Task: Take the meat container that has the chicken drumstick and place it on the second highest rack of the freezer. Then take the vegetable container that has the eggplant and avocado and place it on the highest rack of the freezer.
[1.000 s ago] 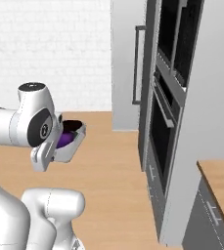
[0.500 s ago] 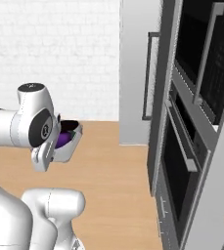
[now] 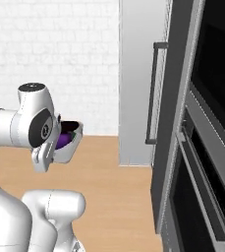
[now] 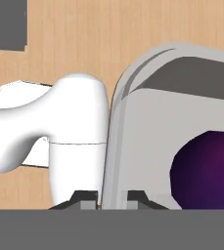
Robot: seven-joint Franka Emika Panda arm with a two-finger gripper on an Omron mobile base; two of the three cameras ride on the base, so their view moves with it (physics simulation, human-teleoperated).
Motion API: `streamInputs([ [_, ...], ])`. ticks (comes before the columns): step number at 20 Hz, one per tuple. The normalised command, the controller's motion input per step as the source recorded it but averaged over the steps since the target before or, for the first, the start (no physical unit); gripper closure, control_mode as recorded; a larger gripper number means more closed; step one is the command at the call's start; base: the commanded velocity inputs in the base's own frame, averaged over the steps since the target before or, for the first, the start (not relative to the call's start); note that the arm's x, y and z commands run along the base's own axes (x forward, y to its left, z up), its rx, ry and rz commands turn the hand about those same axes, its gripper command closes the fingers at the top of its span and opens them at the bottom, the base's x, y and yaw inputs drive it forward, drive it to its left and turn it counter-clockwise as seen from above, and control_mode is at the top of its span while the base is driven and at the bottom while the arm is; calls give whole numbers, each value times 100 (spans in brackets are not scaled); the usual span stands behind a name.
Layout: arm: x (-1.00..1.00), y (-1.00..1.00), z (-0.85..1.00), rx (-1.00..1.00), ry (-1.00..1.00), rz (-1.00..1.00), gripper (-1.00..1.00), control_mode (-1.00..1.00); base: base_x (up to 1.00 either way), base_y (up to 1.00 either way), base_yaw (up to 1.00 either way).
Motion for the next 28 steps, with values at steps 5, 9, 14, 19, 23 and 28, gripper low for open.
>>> streamInputs([
  [5, 0, 0, 0, 0, 0, 0, 100, 100, 100, 0, 0],
  [9, 0, 0, 0, 0, 0, 0, 100, 100, 100, 0, 0],
  [14, 0, 0, 0, 0, 0, 0, 100, 100, 100, 4, -2],
  [19, 0, 0, 0, 0, 0, 0, 100, 100, 100, 6, -5],
  [23, 0, 0, 0, 0, 0, 0, 100, 100, 31, 5, -30],
  [28, 0, 0, 0, 0, 0, 0, 100, 100, 0, 3, -67],
])
